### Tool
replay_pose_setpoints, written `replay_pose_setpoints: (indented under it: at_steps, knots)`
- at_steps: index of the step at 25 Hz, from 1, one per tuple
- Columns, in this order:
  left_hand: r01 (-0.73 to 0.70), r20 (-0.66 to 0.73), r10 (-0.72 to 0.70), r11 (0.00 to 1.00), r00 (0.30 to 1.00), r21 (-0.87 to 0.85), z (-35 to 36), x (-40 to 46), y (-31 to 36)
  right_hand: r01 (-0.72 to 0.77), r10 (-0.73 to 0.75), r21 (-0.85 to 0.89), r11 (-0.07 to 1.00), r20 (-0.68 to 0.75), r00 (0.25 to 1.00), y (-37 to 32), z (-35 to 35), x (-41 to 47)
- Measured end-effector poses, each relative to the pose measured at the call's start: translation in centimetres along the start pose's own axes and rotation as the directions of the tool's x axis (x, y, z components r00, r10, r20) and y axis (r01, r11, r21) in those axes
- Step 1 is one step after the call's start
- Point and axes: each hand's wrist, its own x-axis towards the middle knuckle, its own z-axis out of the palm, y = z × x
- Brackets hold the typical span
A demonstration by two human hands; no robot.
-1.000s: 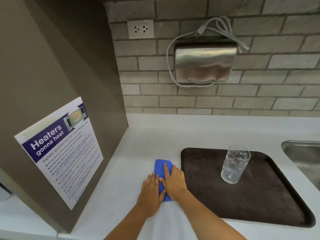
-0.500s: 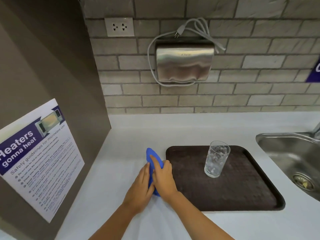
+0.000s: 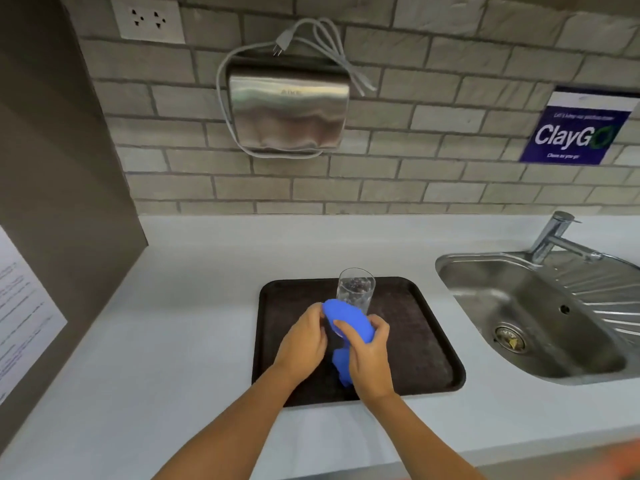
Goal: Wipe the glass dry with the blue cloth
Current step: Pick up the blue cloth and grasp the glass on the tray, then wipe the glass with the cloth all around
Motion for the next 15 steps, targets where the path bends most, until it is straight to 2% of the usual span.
replay_pose_setpoints:
  at_steps: [2, 4, 6, 8, 11, 13, 15]
  knots:
    - [0.082, 0.071, -0.079, 0.996, 0.994, -0.044, 1.3, 1.6, 0.8, 0.027, -0.027, 0.001, 1.000, 0.016, 0.999, 0.2, -1.7, 0.1]
    - [0.159, 0.149, -0.135, 0.974, 0.980, -0.161, 2.1, 3.1, 1.5, 0.078, -0.078, -0.037, 0.996, 0.014, 0.997, 0.4, -2.9, 0.3]
    - [0.217, 0.165, -0.181, 0.945, 0.970, -0.243, 2.9, 4.5, 2.2, 0.134, -0.133, -0.022, 0.991, 0.041, 0.990, 0.0, -3.7, 0.8]
    - [0.297, 0.163, -0.259, 0.912, 0.952, -0.284, 3.7, 6.0, 2.8, 0.179, -0.173, -0.085, 0.980, 0.077, 0.982, 0.2, -4.1, 1.4]
    - [0.449, 0.175, -0.417, 0.778, 0.892, -0.440, 4.3, 7.1, 3.7, 0.381, -0.362, -0.349, 0.856, 0.120, 0.924, -0.1, -4.6, 1.8]
    - [0.444, 0.190, -0.404, 0.754, 0.895, -0.484, 3.9, 7.0, 3.4, 0.516, -0.494, -0.418, 0.748, 0.168, 0.853, 0.6, -4.8, 2.6]
    - [0.431, 0.202, -0.386, 0.716, 0.900, -0.550, 3.2, 6.4, 2.6, 0.561, -0.520, -0.427, 0.709, 0.220, 0.825, 1.4, -4.3, 3.6]
